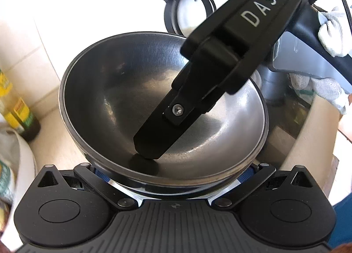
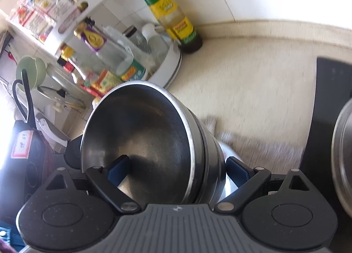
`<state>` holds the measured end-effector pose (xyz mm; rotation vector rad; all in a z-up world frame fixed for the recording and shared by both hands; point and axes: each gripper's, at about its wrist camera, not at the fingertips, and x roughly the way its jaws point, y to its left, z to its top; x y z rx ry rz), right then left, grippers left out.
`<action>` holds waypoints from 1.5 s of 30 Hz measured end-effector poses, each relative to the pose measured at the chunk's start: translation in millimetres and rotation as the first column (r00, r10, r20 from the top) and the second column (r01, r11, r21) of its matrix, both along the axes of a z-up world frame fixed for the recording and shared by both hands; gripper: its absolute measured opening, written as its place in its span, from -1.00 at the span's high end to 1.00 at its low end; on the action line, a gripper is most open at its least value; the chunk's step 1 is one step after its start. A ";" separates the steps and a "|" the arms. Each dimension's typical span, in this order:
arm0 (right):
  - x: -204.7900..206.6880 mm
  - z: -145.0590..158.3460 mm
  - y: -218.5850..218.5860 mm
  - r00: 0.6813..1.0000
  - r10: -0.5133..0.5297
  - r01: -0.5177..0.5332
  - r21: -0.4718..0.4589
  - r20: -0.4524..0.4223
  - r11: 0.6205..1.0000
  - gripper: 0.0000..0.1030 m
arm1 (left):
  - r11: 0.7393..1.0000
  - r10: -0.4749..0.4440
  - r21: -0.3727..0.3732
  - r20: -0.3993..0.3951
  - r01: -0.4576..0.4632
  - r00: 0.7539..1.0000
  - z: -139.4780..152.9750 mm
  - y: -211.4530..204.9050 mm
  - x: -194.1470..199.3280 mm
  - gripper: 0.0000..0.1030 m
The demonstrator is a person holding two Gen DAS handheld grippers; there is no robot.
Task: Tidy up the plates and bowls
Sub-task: 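Lift the nested steel bowls with both grippers and carry them over the floral plate stack, then lower the bowl stack onto the floral plates and open both grippers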
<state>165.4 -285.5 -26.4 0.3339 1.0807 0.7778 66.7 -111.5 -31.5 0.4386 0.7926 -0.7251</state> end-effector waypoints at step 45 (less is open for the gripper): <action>-211.8 38.5 12.2 0.798 -0.437 0.528 -0.131 0.416 0.839 -0.97 | 0.873 0.417 -0.260 -0.040 -0.412 0.908 39.4 89.3 -70.5 -1.00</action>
